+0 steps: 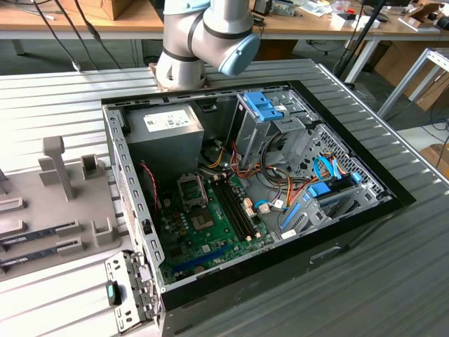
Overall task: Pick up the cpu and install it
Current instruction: 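Pick up the cpu and move it towards the insertion slot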
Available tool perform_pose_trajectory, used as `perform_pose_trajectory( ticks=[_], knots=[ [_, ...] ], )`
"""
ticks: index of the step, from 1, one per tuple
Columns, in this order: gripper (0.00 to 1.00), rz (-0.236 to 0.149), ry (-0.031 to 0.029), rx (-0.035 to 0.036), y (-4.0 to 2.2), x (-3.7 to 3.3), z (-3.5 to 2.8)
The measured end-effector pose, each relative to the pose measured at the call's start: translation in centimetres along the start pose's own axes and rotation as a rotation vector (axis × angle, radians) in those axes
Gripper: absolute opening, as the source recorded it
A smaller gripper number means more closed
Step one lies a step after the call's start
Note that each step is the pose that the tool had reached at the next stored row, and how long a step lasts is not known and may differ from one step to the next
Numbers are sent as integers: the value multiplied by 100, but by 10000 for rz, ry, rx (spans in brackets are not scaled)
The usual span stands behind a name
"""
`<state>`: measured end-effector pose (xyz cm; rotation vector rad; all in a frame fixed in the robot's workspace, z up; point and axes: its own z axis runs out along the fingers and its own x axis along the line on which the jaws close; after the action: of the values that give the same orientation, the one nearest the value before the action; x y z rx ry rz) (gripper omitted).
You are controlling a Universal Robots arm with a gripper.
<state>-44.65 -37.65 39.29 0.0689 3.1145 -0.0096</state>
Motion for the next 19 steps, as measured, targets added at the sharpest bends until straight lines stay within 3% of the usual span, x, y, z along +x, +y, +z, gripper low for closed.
perform_pose_trajectory(
  ticks=[10,19],
  knots=[
    [47,1,4,4,1,-11,-3],
    [47,0,1,19,5,-107,1]
  ],
)
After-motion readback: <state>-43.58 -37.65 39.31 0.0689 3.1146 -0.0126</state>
